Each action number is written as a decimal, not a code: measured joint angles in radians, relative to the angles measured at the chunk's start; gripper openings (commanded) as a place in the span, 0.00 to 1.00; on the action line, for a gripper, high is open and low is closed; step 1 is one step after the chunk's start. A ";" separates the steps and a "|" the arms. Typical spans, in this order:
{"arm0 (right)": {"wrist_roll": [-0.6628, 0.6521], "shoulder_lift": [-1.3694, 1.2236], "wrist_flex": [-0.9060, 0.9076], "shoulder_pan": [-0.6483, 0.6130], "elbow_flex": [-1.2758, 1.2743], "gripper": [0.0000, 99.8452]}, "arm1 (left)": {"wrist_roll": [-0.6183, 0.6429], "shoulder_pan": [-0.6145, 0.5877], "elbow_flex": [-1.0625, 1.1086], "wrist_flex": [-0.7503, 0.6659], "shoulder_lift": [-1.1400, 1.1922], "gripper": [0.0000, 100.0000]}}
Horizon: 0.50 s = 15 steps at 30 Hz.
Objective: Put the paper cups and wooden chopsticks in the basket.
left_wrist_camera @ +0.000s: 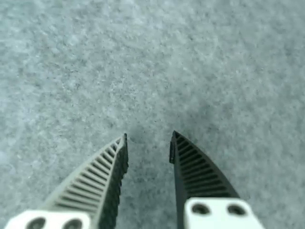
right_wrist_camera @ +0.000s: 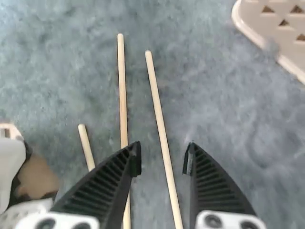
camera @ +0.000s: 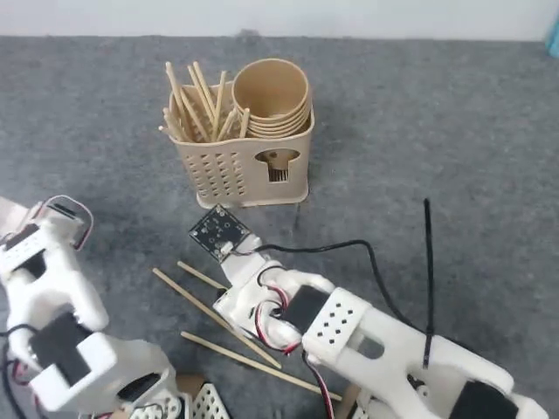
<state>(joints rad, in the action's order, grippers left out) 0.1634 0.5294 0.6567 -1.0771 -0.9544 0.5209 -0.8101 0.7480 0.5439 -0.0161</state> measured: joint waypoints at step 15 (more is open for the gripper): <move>0.000 -0.371 -0.206 0.048 0.048 0.15 | 0.005 -0.002 0.000 0.005 0.000 0.14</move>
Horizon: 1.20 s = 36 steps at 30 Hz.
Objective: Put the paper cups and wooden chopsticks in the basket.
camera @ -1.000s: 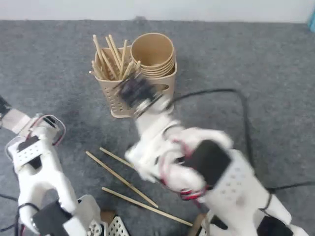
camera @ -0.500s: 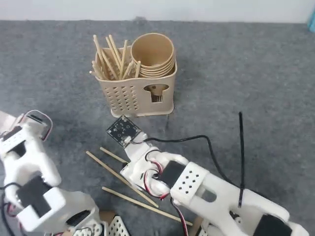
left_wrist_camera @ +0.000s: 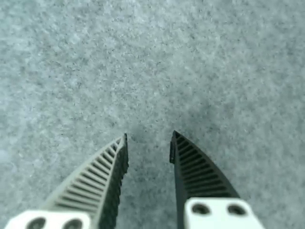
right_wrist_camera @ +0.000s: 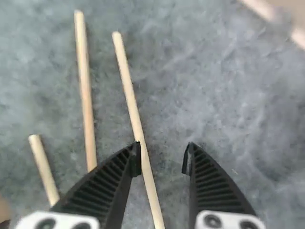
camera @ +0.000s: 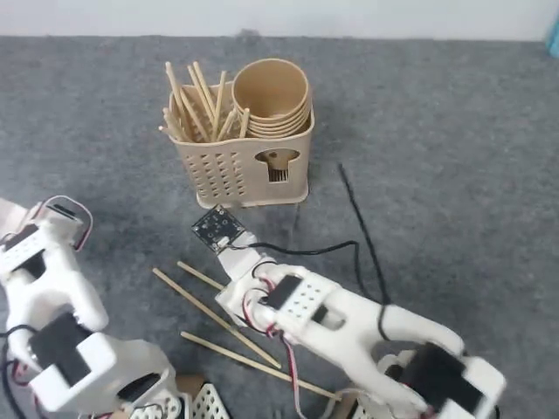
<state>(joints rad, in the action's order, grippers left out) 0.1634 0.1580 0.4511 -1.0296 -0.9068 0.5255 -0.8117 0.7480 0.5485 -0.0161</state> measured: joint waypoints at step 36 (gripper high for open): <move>-0.002 0.367 0.276 -0.034 0.091 0.01 | 0.000 0.018 0.000 0.000 0.000 0.14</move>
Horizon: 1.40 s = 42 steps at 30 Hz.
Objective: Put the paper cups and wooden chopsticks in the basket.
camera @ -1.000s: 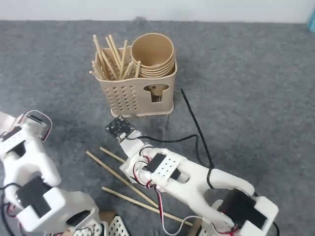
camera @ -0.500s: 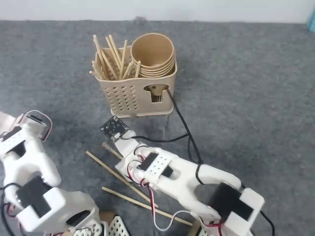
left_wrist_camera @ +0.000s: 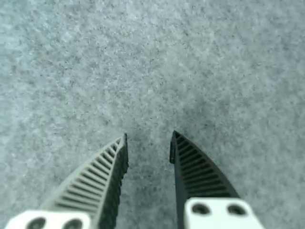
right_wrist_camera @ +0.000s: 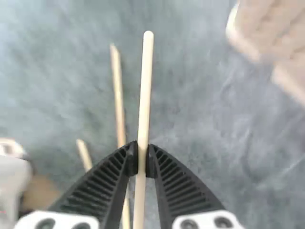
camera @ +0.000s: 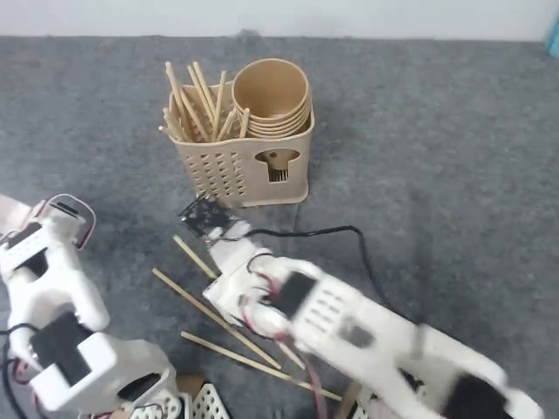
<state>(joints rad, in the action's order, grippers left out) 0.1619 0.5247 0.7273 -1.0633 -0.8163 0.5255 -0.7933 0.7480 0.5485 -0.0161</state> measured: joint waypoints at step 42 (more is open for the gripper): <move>-0.008 -0.669 -1.313 0.423 0.660 0.09 | 0.000 0.003 0.000 0.000 0.000 0.14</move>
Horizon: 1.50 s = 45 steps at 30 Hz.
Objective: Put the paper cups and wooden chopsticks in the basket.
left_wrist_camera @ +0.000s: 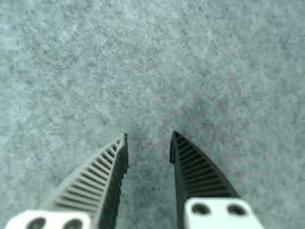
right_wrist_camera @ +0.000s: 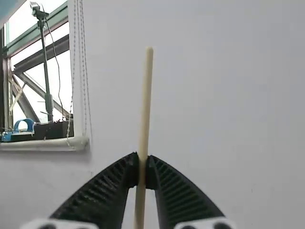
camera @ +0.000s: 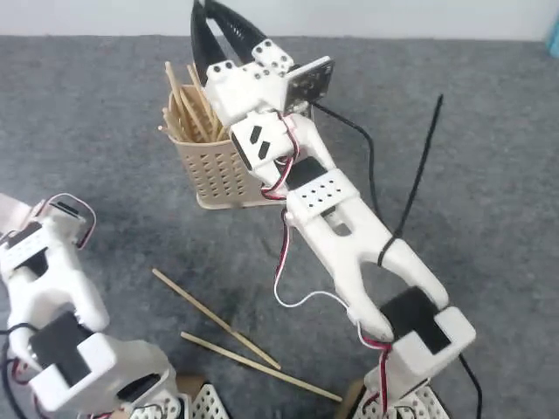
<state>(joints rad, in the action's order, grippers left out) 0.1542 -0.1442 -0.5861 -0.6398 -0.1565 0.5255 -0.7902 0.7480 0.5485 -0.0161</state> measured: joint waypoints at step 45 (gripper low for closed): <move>-0.029 1.333 1.527 0.330 -1.237 0.18 | -0.420 0.381 0.086 0.882 -0.479 0.14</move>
<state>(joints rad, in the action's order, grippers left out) 0.1250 1.1891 0.9406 -0.3099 -1.3932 0.1051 -0.4097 0.8339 1.4308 -0.4948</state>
